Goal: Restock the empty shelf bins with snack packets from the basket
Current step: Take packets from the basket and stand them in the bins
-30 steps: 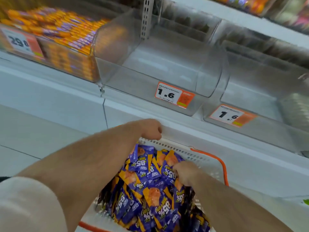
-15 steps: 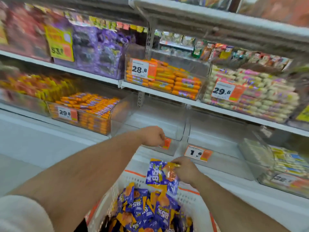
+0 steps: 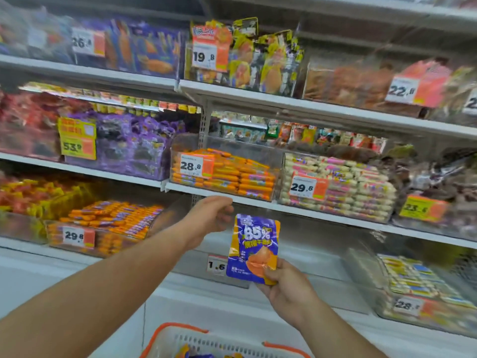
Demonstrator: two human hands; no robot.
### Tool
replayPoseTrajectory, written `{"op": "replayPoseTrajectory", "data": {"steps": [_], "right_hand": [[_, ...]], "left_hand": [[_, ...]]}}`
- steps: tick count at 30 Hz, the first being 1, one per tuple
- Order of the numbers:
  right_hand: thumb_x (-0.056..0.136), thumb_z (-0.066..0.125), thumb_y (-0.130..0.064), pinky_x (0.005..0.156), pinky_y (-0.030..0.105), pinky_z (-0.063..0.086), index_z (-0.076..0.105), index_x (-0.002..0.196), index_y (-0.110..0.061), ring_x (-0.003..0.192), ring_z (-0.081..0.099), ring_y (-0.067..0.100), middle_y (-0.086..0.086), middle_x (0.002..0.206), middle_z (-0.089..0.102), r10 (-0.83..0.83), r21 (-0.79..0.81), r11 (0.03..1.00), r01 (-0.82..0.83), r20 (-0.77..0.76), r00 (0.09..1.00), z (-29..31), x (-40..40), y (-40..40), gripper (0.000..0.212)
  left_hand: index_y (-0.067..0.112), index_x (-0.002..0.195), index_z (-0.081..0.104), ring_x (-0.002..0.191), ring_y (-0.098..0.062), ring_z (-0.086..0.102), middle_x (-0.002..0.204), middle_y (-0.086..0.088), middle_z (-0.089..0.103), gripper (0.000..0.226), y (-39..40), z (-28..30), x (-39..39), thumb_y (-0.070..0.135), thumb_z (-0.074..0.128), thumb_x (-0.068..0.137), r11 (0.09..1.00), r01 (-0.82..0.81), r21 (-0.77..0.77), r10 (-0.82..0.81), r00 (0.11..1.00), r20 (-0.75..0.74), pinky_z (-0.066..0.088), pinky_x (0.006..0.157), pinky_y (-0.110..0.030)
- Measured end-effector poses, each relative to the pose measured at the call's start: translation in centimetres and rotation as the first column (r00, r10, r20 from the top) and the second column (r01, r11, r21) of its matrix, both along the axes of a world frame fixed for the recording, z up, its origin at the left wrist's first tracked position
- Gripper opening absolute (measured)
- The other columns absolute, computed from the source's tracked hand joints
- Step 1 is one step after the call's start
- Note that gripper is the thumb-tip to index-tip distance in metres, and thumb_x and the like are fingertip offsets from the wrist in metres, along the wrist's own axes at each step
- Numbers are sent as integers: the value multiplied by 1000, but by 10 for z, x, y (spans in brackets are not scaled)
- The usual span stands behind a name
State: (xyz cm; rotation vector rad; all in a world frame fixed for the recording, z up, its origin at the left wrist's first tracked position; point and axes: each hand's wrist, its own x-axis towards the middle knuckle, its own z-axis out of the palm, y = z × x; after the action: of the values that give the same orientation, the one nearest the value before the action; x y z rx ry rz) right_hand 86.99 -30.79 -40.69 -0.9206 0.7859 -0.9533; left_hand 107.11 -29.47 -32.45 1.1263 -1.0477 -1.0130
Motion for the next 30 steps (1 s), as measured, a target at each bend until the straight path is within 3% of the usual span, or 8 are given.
{"op": "replayPoseTrajectory", "data": {"steps": [4, 8, 10, 13, 17, 23, 26, 30], "right_hand": [[90, 52, 13, 65, 34, 58, 54, 121, 3, 86, 72, 26, 18, 107, 73, -70, -19, 997, 70, -11, 997, 3, 2, -14, 33], [86, 65, 3, 88, 49, 56, 61, 106, -6, 85, 69, 26, 11, 92, 76, -162, -116, 983, 142, -182, 970, 5, -2, -36, 23], [82, 73, -3, 81, 45, 57, 64, 101, -10, 84, 71, 24, 9, 94, 76, -203, -220, 966, 138, -310, 929, 9, -8, -45, 22], [84, 73, -4, 68, 26, 57, 69, 95, -19, 83, 72, 14, 5, 96, 76, -288, -374, 917, 142, -373, 882, 15, -20, -65, 19], [88, 70, -9, 73, 24, 50, 69, 87, -31, 87, 66, 9, -6, 94, 72, -420, -542, 830, 127, -460, 783, 22, -37, -93, 22], [95, 58, -1, 64, 24, 53, 69, 87, -19, 67, 70, 10, 0, 76, 75, -408, -493, 852, 176, -414, 814, 14, -50, -121, 23], [98, 51, 1, 46, 13, 44, 64, 85, -12, 46, 61, 2, -1, 63, 71, -382, -434, 880, 191, -408, 829, 5, -57, -129, 23], [98, 55, -11, 54, 24, 41, 66, 85, -15, 52, 50, 11, 3, 74, 69, -347, -333, 920, 207, -450, 823, -5, -65, -141, 18]], "left_hand": [[13, 115, 60, 91, -18, 69, 102, -2, 73, 35, -16, -23, -18, 38, 61, 91, 975, 208, 71, -217, 965, 145, 54, 79, -33], [19, 112, 61, 93, -20, 72, 101, -2, 75, 30, -40, -42, -35, 8, 72, 86, 987, 155, 36, -158, 938, 310, 57, 88, -44], [22, 108, 63, 91, -17, 72, 99, 1, 75, 29, -55, -45, -40, 8, 73, 85, 991, 135, 21, -133, 914, 382, 57, 87, -45], [23, 104, 64, 91, -14, 71, 100, 1, 74, 27, -77, -50, -47, 7, 73, 84, 989, 147, -2, -128, 865, 485, 58, 86, -43], [19, 113, 64, 93, -13, 70, 103, 0, 73, 33, -106, -57, -58, 12, 76, 83, 990, 139, -1, -118, 840, 530, 58, 87, -43], [19, 112, 65, 95, -13, 69, 103, 3, 73, 34, -133, -71, -69, 16, 78, 80, 989, 145, 1, -119, 803, 584, 56, 89, -43], [14, 107, 67, 94, -16, 69, 102, 0, 74, 30, -143, -85, -69, 12, 77, 79, 984, 172, 54, -163, 727, 667, 56, 87, -45], [12, 109, 66, 98, -14, 66, 108, 0, 71, 25, -151, -91, -77, 13, 73, 85, 982, 184, 51, -159, 637, 755, 58, 80, -35]]}}
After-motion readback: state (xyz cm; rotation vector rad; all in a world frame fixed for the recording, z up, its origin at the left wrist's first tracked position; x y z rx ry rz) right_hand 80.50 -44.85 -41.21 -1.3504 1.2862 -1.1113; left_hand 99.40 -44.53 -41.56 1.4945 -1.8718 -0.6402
